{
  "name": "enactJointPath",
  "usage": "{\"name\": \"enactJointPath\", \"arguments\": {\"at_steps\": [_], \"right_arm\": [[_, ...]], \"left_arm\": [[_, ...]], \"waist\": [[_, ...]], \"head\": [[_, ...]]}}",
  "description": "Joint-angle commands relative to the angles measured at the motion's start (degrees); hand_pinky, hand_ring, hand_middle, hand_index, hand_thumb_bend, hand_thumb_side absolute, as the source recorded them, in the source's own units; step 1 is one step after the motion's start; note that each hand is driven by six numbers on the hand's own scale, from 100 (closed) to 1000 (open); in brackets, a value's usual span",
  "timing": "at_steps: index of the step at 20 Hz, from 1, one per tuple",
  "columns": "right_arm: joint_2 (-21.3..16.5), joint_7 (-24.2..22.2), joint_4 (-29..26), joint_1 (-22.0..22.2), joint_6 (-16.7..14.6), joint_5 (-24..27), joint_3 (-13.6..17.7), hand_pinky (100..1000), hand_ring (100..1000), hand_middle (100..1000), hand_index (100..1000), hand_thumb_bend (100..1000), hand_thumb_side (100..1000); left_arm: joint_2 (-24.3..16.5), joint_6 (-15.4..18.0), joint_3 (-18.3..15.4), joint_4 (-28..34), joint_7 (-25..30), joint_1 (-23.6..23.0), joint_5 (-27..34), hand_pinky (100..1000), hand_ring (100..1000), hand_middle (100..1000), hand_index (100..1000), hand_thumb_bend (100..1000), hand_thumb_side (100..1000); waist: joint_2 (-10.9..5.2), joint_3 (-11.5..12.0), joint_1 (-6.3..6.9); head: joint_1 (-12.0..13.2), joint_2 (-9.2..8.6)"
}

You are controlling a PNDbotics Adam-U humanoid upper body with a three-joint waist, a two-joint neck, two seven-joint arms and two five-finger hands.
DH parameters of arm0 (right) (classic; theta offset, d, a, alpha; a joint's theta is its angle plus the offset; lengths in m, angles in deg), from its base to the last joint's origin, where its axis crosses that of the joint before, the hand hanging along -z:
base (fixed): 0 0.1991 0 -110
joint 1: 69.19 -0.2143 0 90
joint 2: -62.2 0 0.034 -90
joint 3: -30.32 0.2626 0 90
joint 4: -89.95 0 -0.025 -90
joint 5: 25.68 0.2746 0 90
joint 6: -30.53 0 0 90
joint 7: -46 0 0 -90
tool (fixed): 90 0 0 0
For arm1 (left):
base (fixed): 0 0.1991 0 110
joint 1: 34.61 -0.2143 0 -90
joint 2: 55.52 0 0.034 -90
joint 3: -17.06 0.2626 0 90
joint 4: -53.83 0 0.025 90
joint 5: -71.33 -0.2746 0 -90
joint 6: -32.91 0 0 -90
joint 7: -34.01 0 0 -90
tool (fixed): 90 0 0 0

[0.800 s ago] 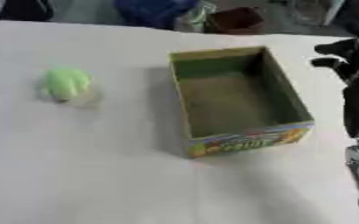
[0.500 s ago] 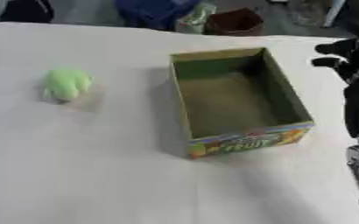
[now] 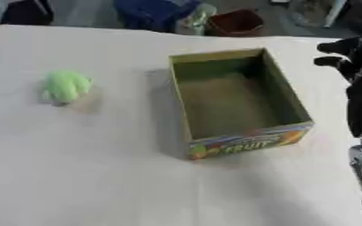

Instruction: Pick up objects on the table and place them in the box.

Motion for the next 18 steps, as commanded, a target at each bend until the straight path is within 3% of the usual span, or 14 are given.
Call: {"name": "enactJointPath", "arguments": {"at_steps": [1, 4, 8, 12, 16, 17, 18], "right_arm": [[-1.6, -0.2, -1.2, -0.6, -0.1, -0.2, 0.2, 632, 705, 548, 856, 100, 1000], [-1.8, -0.2, -1.2, -0.6, -0.1, -0.1, 0.2, 632, 704, 549, 855, 100, 1000], [-2.0, -0.3, -1.2, -0.7, -0.2, 0.1, 0.2, 632, 704, 549, 854, 100, 1000], [-2.1, -0.4, -1.2, -0.7, -0.2, 0.1, 0.1, 632, 704, 549, 853, 100, 1000], [-2.3, -0.6, -1.2, -0.8, -0.2, 0.2, 0.0, 632, 704, 549, 854, 100, 1000], [-2.3, -0.6, -1.2, -0.7, -0.2, 0.1, -0.1, 632, 705, 549, 854, 100, 1000], [-2.3, -0.7, -1.2, -0.7, -0.1, 0.1, -0.1, 632, 705, 549, 854, 100, 1000]], "left_arm": [[-6.8, 0.2, 1.1, -2.0, -2.2, 1.5, -9.4, 545, 577, 605, 781, 100, 644], [-12.0, 0.7, 3.2, -6.0, -4.0, 2.8, -17.4, 552, 595, 635, 819, 104, 678], [-18.4, 1.7, 6.4, -12.2, -3.8, 4.2, -25.7, 550, 608, 667, 856, 173, 707], [-23.7, 2.3, 9.8, -18.0, -2.8, 5.9, -32.1, 578, 641, 735, 925, 126, 662], [-26.6, 5.1, 13.6, -23.8, 6.0, 7.4, -35.2, 643, 715, 807, 990, 100, 681], [-27.0, 6.1, 14.0, -25.0, 8.7, 7.7, -35.2, 650, 724, 815, 995, 131, 674], [-27.2, 6.8, 14.4, -26.0, 11.4, 8.0, -35.1, 652, 728, 817, 994, 156, 730]], "waist": [[-1.18, 0.0, 0.3], [-1.53, 0.1, 0.38], [-1.99, 0.2, 0.51], [-2.18, 0.2, 0.56], [-2.07, 0.0, 0.54], [-2.02, -0.1, 0.52], [-1.94, -0.2, 0.48]], "head": [[0.2, 0.35], [0.3, 0.24], [0.4, 0.19], [0.3, 0.12], [-0.2, 0.3], [-0.4, 0.34], [-0.7, 0.36]]}}
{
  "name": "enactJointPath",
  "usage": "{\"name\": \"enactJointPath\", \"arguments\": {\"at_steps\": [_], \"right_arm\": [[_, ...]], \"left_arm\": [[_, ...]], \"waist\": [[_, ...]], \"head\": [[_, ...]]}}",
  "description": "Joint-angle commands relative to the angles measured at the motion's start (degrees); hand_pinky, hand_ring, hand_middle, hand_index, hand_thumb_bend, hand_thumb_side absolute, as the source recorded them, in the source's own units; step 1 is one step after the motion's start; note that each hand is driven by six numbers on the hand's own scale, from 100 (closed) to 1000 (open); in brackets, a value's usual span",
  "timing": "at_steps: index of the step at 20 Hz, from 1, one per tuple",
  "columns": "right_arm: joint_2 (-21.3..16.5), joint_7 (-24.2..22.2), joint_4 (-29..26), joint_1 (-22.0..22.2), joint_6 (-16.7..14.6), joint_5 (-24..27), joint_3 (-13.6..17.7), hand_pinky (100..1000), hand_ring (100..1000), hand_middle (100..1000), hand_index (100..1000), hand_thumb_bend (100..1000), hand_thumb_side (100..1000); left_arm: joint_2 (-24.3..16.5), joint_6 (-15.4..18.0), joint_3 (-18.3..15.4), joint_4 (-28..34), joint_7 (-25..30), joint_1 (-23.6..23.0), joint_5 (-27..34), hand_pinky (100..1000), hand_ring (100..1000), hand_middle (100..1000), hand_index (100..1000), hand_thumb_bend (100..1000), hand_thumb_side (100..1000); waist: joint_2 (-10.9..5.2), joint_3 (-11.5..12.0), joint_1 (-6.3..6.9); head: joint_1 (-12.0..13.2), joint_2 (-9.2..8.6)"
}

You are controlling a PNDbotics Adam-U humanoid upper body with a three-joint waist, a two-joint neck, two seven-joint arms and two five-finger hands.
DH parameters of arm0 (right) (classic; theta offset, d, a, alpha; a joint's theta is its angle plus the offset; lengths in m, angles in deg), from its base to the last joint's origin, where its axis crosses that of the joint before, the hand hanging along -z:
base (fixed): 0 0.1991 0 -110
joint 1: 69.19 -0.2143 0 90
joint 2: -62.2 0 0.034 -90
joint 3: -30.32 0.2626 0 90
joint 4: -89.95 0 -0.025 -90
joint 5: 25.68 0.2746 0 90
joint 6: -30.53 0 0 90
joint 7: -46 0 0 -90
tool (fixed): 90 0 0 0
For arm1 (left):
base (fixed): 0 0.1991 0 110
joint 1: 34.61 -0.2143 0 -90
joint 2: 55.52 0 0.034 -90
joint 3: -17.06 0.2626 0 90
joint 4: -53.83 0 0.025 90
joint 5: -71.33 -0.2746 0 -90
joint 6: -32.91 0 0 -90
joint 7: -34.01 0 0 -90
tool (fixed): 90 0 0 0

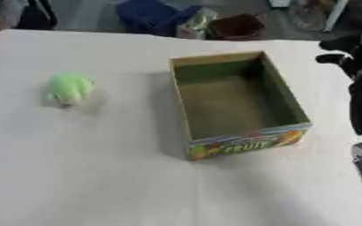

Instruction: Pick up objects on the table and place them in the box.

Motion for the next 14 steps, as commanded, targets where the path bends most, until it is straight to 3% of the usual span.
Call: {"name": "enactJointPath", "arguments": {"at_steps": [1, 2, 6, 14], "right_arm": [[-1.5, -0.2, -1.2, -0.7, -0.1, 0.0, 0.1, 632, 705, 549, 854, 100, 1000], [-1.5, -0.2, -1.2, -0.7, -0.1, 0.0, 0.1, 632, 705, 549, 854, 100, 1000], [-1.5, -0.2, -1.2, -0.6, 0.0, -0.2, 0.1, 633, 705, 548, 855, 100, 1000], [-1.3, -0.1, -1.2, -0.1, 0.0, -0.6, 0.2, 633, 707, 547, 857, 100, 1000]], "left_arm": [[-3.6, 2.1, 0.9, -2.9, 7.6, 1.4, -0.3, 652, 728, 817, 994, 156, 730], [-3.8, 2.3, 1.0, -3.6, 9.7, 1.5, 0.0, 652, 732, 820, 993, 238, 765], [-4.2, 2.4, 1.7, -5.8, 16.7, 2.2, 0.6, 655, 740, 832, 996, 384, 828], [-3.7, 1.9, 1.8, -6.0, 23.9, 2.0, 0.5, 660, 750, 844, 999, 434, 860]], "waist": [[-0.72, -0.1, 0.17], [-0.63, -0.2, 0.13], [-0.26, -0.5, 0.03], [0.35, -1.0, -0.45]], "head": [[-0.7, 0.36], [-0.8, 0.35], [-1.1, 0.28], [-2.3, 2.01]]}}
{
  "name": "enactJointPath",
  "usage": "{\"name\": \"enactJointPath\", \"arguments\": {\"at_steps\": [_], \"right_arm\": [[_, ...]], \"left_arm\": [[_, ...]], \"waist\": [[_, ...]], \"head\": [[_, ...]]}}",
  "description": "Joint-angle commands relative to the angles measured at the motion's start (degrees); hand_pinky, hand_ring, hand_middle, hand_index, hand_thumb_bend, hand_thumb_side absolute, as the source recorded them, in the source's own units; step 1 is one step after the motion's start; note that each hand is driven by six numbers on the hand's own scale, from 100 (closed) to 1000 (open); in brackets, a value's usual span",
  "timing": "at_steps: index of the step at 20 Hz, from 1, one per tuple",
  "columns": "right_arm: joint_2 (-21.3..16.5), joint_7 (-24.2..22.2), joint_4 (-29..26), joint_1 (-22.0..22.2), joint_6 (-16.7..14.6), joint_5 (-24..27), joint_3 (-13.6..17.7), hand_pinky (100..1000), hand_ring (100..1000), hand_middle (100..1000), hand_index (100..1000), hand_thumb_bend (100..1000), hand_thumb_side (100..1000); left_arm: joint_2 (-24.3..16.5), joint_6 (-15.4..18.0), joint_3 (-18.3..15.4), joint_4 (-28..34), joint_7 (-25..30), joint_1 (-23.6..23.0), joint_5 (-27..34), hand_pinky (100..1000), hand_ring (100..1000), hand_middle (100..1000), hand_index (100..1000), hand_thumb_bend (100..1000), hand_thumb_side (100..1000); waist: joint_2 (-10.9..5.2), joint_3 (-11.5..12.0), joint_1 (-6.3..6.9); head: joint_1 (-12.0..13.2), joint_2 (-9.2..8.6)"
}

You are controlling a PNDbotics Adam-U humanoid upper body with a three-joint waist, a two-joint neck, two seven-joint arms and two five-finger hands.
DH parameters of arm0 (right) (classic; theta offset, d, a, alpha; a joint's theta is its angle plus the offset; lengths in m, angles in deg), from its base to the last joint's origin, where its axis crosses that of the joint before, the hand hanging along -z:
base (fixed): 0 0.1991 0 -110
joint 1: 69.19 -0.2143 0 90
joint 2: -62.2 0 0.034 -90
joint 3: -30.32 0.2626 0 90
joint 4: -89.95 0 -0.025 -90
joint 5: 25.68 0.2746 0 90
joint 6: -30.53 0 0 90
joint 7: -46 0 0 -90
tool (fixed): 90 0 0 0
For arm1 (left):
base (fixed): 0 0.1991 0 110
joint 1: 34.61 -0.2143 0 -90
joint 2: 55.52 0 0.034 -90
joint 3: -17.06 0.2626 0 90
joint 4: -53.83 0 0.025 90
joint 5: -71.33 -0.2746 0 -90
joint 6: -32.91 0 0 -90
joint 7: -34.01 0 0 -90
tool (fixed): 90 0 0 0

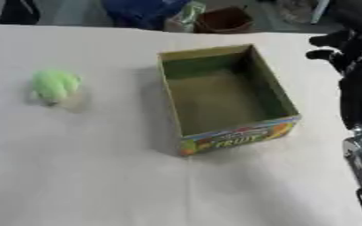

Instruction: Pick up objects on the table and place them in the box.

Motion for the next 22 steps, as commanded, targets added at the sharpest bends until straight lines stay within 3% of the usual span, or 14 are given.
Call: {"name": "enactJointPath", "arguments": {"at_steps": [1, 8, 22], "right_arm": [[-1.2, -0.1, -1.2, -0.2, 0.0, -0.6, 0.4, 633, 707, 547, 857, 100, 1000], [-1.1, -0.2, -1.2, 0.1, 0.1, -0.9, 0.3, 634, 708, 546, 858, 100, 1000], [-0.9, -0.5, -1.2, 0.1, 0.2, -0.9, 0.0, 635, 710, 546, 859, 100, 1000]], "left_arm": [[-2.5, 0.0, -0.5, 0.5, 2.2, 0.5, 0.4, 661, 750, 844, 998, 434, 860], [-2.0, 0.1, -0.3, 0.3, 6.0, 0.4, 1.6, 668, 756, 846, 994, 506, 902], [-1.0, -0.3, 3.0, -0.7, 10.4, 2.3, 3.3, 664, 748, 829, 975, 597, 950]], "waist": [[-0.62, 0.0, 0.15], [-0.05, -0.2, -0.23], [-0.05, -0.5, -0.31]], "head": [[-1.1, 0.72], [-3.5, 0.16], [-2.6, -1.82]]}}
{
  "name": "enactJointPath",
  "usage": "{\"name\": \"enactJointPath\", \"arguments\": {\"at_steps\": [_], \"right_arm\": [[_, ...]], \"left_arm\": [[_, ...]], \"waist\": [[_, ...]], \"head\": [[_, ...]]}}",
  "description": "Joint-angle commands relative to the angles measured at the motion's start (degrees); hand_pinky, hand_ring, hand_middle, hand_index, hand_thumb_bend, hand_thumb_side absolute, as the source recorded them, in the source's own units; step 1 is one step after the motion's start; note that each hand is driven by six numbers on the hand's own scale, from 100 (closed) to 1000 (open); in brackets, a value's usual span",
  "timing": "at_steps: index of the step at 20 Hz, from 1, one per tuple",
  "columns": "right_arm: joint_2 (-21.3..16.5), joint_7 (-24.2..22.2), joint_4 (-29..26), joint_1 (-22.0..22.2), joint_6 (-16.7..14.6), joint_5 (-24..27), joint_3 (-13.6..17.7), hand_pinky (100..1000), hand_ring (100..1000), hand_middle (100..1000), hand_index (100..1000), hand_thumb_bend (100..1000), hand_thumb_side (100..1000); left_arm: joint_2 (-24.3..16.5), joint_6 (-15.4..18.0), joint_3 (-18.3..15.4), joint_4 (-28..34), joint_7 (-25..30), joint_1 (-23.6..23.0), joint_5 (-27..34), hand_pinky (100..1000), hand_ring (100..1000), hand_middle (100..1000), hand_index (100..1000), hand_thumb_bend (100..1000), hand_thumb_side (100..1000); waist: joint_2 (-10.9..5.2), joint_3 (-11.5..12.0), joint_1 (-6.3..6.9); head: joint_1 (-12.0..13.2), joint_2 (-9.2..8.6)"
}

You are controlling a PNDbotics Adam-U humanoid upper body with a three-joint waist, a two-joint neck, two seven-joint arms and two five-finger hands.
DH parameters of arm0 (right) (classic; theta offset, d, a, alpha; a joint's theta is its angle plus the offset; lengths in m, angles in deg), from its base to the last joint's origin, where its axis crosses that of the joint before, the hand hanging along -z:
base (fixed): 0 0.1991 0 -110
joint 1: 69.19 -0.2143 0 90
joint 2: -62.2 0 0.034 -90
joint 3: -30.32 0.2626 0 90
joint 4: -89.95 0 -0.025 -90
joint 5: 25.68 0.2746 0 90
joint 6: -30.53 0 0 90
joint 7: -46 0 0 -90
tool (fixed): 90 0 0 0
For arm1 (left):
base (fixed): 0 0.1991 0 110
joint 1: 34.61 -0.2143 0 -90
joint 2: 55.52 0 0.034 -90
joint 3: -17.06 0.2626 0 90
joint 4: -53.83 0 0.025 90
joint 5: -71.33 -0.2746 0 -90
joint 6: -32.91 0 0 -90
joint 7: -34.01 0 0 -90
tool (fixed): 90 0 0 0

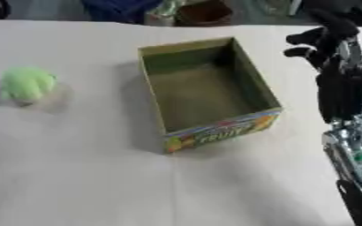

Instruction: Pick up objects on the table and place them in the box.

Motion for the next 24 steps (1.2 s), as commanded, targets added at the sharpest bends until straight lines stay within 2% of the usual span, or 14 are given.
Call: {"name": "enactJointPath", "arguments": {"at_steps": [1, 12, 24], "right_arm": [[-0.9, -0.3, -1.2, -0.3, 0.0, -0.4, 0.0, 635, 710, 546, 859, 100, 1000], [-0.7, -0.8, -1.2, -0.3, 0.1, -0.1, -0.3, 636, 710, 545, 860, 100, 1000], [-0.5, -1.3, -1.2, -0.2, 0.4, 0.1, -0.7, 637, 712, 545, 863, 100, 1000]], "left_arm": [[-1.3, 0.0, 0.6, 0.0, 1.0, 1.3, 0.2, 663, 748, 829, 976, 598, 949], [0.5, 1.1, 4.7, -4.7, 2.4, 4.9, -4.8, 662, 750, 845, 993, 608, 944], [3.4, 2.1, 6.3, -7.1, 0.6, 10.0, -8.7, 677, 765, 866, 1000, 563, 917]], "waist": [[-1.01, -0.1, 0.29], [-1.37, -0.6, 0.34], [-1.43, -0.9, 0.49]], "head": [[0.4, -0.93], [1.8, -1.81], [2.4, -2.28]]}}
